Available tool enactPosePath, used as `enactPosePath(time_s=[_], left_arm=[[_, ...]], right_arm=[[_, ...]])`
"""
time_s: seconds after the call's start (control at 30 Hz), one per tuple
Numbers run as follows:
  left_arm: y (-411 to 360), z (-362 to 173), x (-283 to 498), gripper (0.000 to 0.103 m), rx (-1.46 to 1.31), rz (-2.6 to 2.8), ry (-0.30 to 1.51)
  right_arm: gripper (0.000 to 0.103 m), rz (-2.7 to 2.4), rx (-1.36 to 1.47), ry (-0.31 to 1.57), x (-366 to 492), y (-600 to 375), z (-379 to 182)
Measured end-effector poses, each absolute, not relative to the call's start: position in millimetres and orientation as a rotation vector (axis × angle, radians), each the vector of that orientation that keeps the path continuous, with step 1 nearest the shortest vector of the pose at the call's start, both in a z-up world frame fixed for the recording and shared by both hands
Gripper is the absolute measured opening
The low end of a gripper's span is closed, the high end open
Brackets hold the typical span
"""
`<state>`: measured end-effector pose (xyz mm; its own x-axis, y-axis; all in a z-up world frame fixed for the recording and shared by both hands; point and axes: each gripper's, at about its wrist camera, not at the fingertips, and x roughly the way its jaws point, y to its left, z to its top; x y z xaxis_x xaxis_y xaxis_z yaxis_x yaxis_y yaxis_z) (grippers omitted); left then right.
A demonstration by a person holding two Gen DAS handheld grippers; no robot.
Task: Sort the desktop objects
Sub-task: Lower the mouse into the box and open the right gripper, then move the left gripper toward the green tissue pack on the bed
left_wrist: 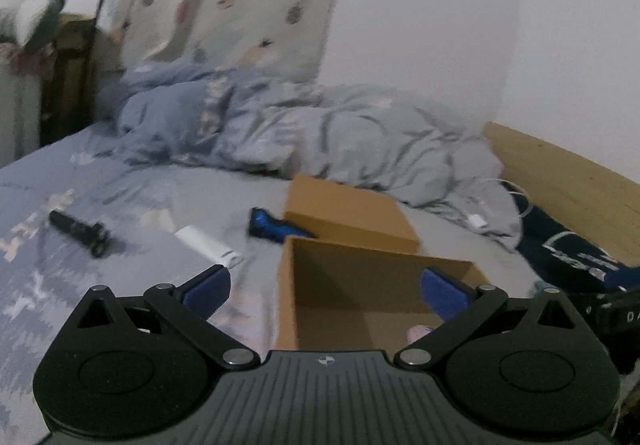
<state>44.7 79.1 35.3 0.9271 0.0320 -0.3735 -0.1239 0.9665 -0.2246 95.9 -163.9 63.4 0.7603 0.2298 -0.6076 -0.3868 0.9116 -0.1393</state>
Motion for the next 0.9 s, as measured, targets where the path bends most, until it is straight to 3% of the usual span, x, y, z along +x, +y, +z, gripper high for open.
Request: enactPosePath(time_s=[0.6, 0.9], left_arm=[[20, 44, 21, 0.103, -0.116, -0.097, 0.332], [1, 38, 20, 0.103, -0.096, -0.151, 0.351]], right_arm=[[0.103, 0.258, -0.195, 0.469, 23, -236, 54], [0.103, 0.200, -0.095, 0.540, 25, -281, 27]])
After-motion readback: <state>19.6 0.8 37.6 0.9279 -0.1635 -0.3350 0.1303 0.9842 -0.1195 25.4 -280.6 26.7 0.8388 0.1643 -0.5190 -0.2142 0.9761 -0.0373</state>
